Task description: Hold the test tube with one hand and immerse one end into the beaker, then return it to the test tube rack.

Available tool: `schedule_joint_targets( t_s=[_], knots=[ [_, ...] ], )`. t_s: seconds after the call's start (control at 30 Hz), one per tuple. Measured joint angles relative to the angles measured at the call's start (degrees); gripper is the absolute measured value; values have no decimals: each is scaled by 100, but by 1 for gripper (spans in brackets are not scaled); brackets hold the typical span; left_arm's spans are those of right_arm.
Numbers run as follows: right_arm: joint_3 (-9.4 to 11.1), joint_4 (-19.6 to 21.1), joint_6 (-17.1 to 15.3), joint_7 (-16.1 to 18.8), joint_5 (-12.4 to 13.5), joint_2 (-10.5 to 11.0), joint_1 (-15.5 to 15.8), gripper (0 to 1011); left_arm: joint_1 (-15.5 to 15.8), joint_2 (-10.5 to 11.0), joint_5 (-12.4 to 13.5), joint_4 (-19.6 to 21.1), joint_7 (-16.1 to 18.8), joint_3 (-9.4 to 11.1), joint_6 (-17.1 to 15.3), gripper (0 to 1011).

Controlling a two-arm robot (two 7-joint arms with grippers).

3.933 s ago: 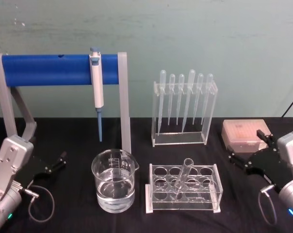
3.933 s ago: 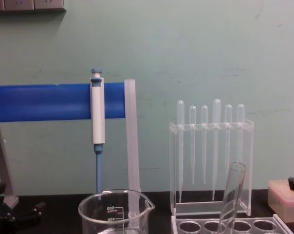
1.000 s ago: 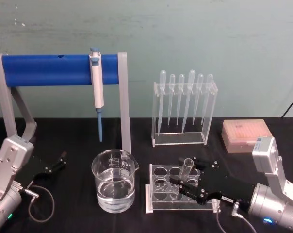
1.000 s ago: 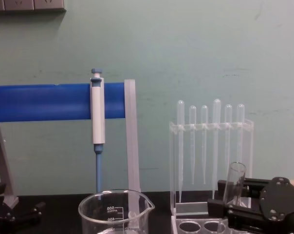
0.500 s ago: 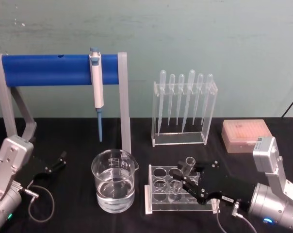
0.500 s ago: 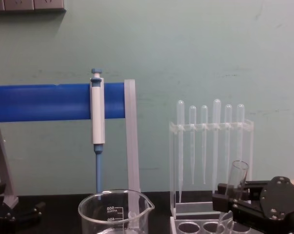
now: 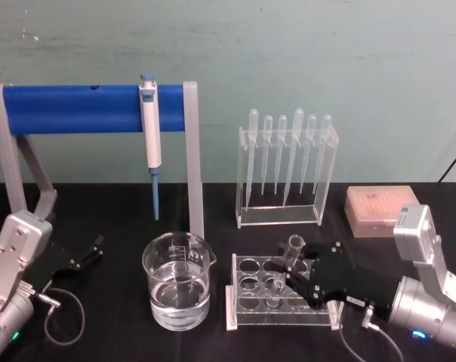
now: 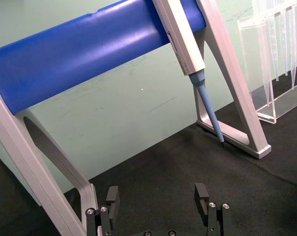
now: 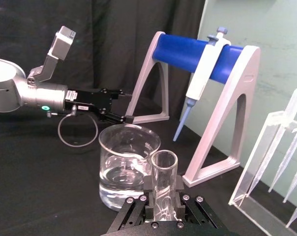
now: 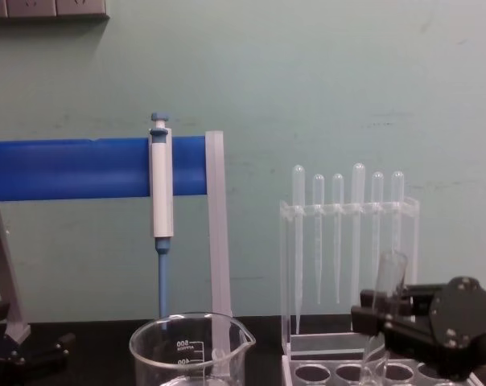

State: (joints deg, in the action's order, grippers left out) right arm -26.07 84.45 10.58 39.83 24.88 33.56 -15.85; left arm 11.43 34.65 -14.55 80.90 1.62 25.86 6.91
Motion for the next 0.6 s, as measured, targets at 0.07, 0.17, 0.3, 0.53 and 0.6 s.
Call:
schedule_joint_targets(
  t_s=[0.07,0.17,0.3,0.53,0.6],
  knots=[
    [13,30,-26,-9,-22,15,-22,225,0,0,0,0,0,0,0,1000],
    [36,90,-85,-15,-54,45,-81,225,0,0,0,0,0,0,0,1000],
    [82,203,-194,1,-9,80,-184,225,0,0,0,0,0,0,0,1000],
    [117,385,-384,37,188,89,-284,225,0,0,0,0,0,0,0,1000],
    [118,474,-454,33,238,101,-306,225,0,0,0,0,0,0,0,1000]
  ],
)
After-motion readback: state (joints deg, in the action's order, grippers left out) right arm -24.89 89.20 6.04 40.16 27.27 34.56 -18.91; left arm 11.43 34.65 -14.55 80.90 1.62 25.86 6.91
